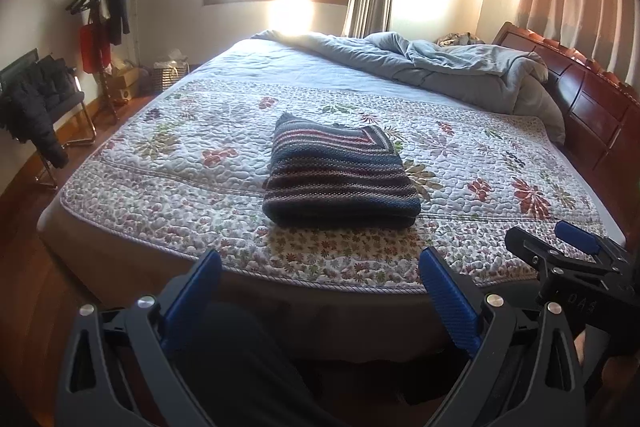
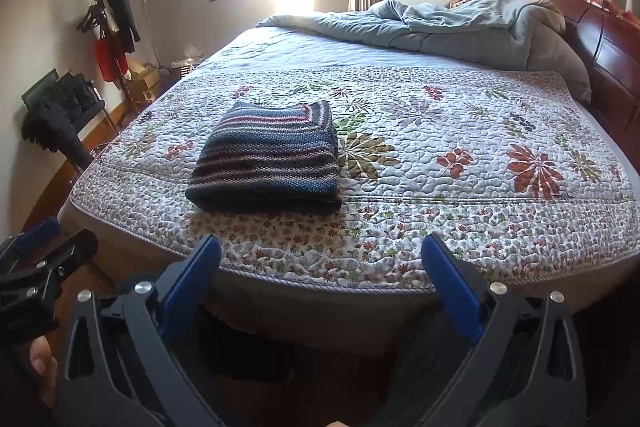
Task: Fold small clothes
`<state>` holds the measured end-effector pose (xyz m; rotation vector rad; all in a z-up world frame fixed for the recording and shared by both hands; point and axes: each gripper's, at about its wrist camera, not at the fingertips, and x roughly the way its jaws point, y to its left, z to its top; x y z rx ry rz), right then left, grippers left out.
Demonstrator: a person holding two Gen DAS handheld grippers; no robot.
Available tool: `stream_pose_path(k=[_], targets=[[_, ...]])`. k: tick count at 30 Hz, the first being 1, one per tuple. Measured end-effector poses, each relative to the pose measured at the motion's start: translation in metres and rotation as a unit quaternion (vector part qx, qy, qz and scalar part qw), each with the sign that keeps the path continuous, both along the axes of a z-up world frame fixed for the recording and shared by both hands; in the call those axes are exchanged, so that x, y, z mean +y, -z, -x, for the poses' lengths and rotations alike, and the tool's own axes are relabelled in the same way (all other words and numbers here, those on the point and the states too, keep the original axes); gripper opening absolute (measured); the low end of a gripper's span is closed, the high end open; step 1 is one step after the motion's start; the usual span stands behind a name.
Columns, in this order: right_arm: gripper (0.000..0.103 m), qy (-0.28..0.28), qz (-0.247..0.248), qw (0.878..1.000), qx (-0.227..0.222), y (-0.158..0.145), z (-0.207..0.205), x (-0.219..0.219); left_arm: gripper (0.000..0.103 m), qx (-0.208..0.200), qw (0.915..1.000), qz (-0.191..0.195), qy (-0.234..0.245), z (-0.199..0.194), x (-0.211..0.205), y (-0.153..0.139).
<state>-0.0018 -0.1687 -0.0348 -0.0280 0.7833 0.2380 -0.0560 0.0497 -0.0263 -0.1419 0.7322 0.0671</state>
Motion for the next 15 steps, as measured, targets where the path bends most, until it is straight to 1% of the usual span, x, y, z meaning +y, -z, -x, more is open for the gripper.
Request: stream_pose_path(k=[15], targets=[[0.1, -0.001, 0.001, 1.0, 0.006, 0.0081, -0.0057, 0.002, 0.099, 0.015, 0.9999, -0.002, -0.003, -0.0085, 0.0009, 0.0063]])
